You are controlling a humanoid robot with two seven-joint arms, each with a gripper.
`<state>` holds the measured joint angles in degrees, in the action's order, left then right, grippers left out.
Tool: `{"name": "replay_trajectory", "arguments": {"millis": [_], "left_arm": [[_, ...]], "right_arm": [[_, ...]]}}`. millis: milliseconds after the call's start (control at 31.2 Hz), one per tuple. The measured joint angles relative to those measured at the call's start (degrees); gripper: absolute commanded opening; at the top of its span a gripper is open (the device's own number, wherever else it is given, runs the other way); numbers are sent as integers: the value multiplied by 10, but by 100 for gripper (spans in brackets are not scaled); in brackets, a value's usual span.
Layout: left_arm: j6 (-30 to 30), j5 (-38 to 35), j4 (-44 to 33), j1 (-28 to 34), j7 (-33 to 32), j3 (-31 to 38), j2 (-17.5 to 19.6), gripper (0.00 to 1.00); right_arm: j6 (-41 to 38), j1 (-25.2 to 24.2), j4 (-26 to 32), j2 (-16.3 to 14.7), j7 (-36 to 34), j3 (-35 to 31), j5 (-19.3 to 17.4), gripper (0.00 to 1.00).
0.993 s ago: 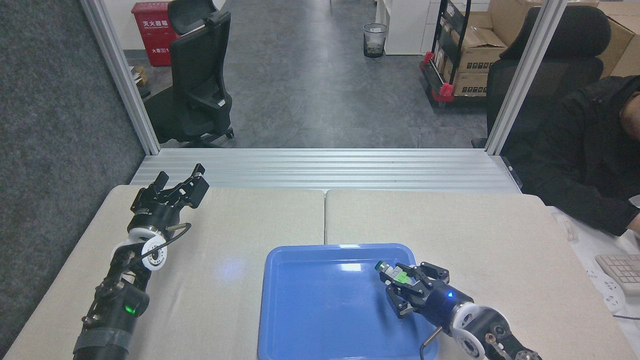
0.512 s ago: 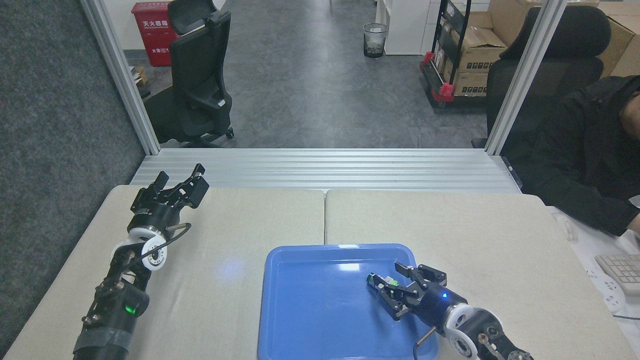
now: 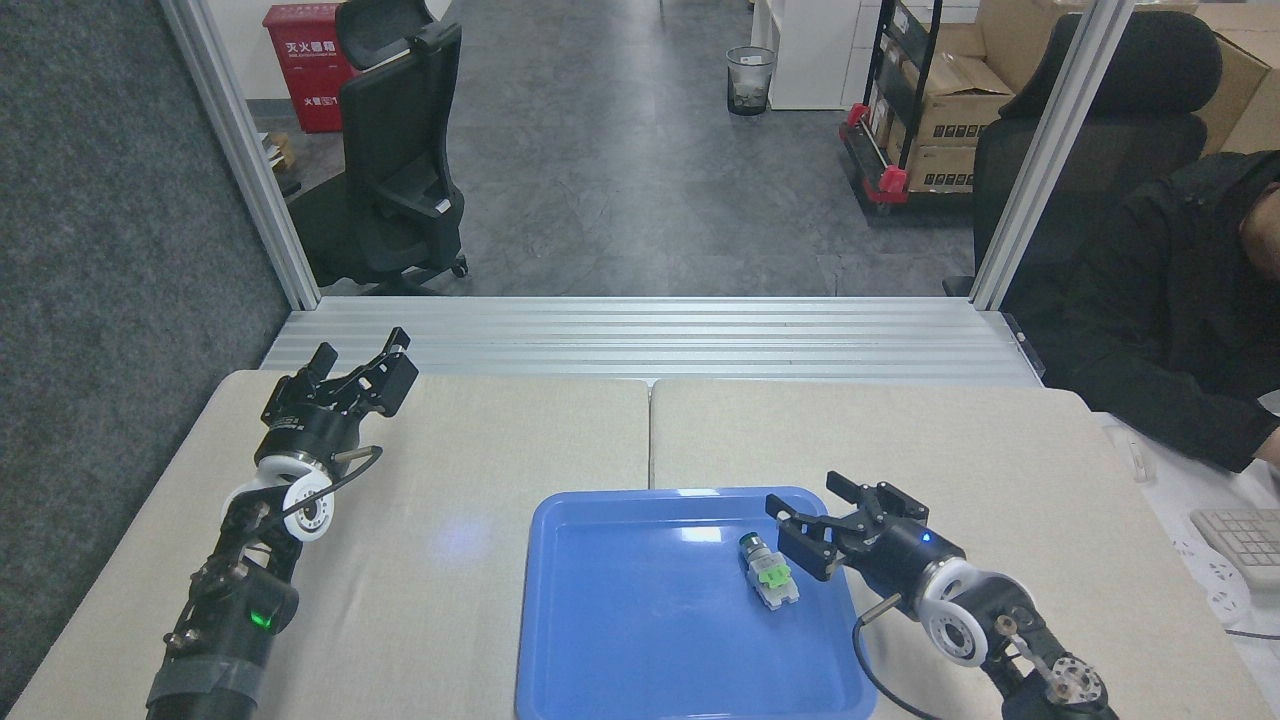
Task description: Pick up switch part and place in tray
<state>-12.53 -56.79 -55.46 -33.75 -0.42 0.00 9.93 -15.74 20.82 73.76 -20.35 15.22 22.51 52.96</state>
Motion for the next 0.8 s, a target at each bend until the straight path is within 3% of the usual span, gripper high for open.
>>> {"name": "replay_trajectory", "arguments": {"millis": [96,160,352,641,801], "left_arm": [[0,0,0,0,0,0,0,100],[0,0,0,0,0,0,0,100],[0,0,0,0,0,0,0,100],[0,0,0,0,0,0,0,100],[0,0,0,0,0,0,0,100]], "right_arm": [[-2,15,-2,-12,1,-20,-24,91],[-2,23,-6,-20,1,-34,-37,98],[16,37,-34,-35,-3,-71,-61,99],[41,46,-79,-43,-25,-108,-71,99],[42,49,-95,-47,-35,-120,-55,99]]}}
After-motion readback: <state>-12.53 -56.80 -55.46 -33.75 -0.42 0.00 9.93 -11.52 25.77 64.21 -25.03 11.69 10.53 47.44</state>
